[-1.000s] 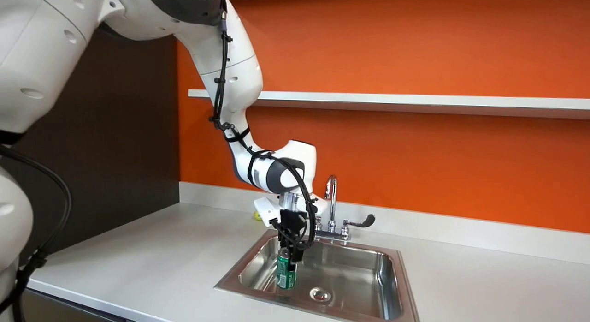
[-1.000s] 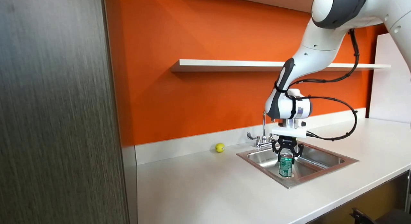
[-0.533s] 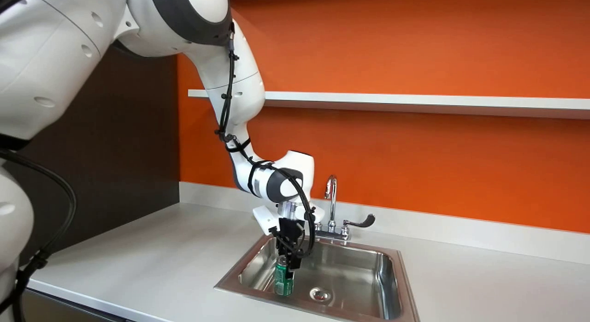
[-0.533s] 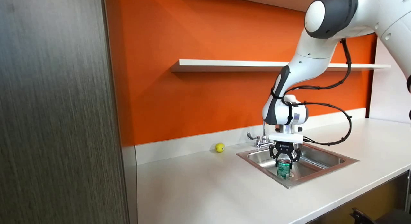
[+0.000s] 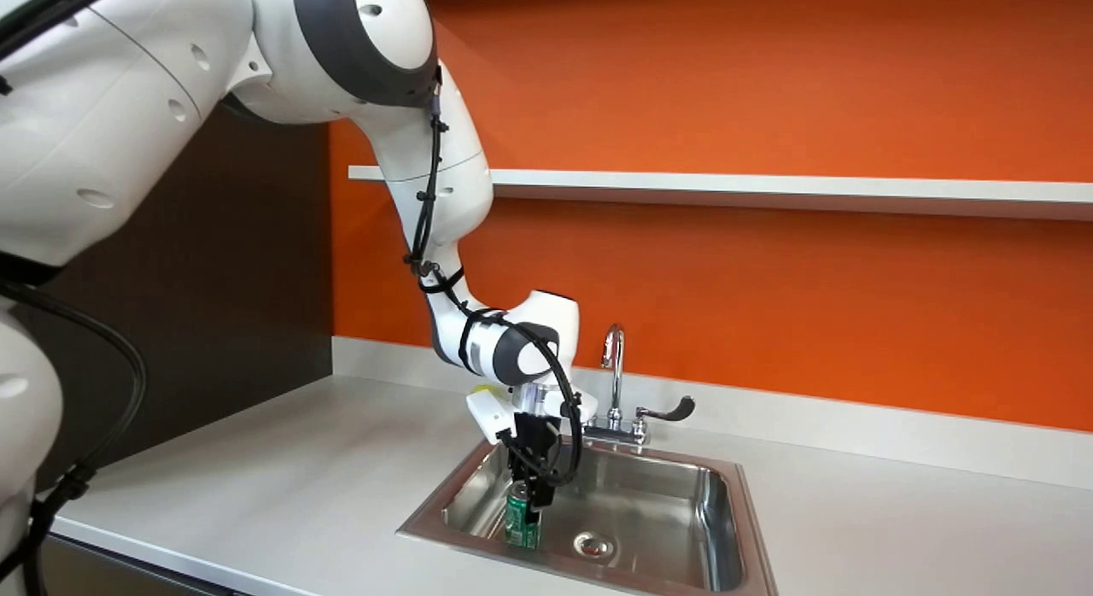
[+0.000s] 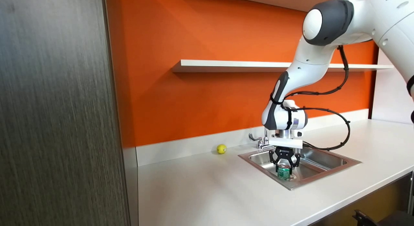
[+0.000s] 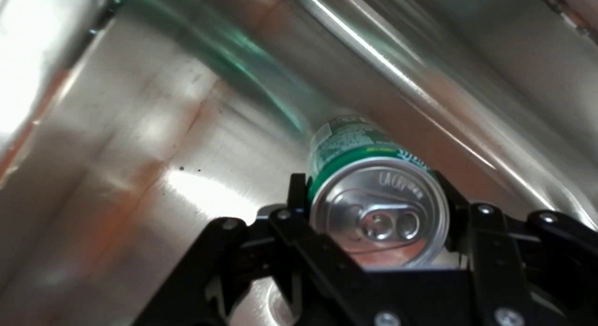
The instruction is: Put the green can into the sink
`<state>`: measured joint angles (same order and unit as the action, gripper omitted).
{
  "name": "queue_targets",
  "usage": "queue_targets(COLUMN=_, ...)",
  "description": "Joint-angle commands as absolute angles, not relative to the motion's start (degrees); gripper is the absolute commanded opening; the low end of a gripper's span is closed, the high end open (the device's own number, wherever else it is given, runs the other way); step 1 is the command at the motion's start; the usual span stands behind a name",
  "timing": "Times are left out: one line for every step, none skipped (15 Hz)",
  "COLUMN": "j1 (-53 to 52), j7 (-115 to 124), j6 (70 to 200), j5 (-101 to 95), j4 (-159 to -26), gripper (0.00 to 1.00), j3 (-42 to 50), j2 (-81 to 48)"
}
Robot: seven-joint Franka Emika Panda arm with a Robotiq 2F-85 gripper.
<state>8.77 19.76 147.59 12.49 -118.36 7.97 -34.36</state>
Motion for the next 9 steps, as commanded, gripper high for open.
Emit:
queue_targets(j1=9.1, j7=18.5, j6=147.2, j5=13.6, j4=-116.7, gripper=0.38, j3=7.6, j2=-35.1)
queue_targets(j1=9.0, j7=18.6, j6=147.2, j5=13.6, j4=-116.6, gripper=0.38, j3=7.6, j2=-35.3)
queue_targets(j1=9.0, j7=18.6, j6=147.2, j5=13.5, j4=-116.5, gripper=0.38, j3=7.7, j2=-35.4)
queue_targets(j1=8.9, j7=18.6, j6=147.1, j5=13.4, j4=-116.4, gripper=0.38, j3=7.7, j2=-35.5)
queue_targets(j1=8.9, j7=18.7, j6=147.1, j5=13.4, j4=-116.4, gripper=0.38, j3=7.7, j2=-35.6)
queue_targets(j1=8.9, j7=18.7, j6=147.1, j5=13.4, j4=-116.3, gripper=0.38, j3=7.7, j2=-35.7)
queue_targets(j1=8.9, j7=18.7, j6=147.1, j5=13.4, j4=-116.2, gripper=0.38, j3=7.8, j2=-35.8)
queue_targets(j1=8.9, j7=18.6, j6=147.0, j5=13.3, j4=-116.1, gripper=0.38, j3=7.8, j2=-35.9)
queue_targets(j1=8.9, j7=18.5, j6=147.0, j5=13.4, j4=-116.1, gripper=0.38, j3=7.7, j2=-36.0)
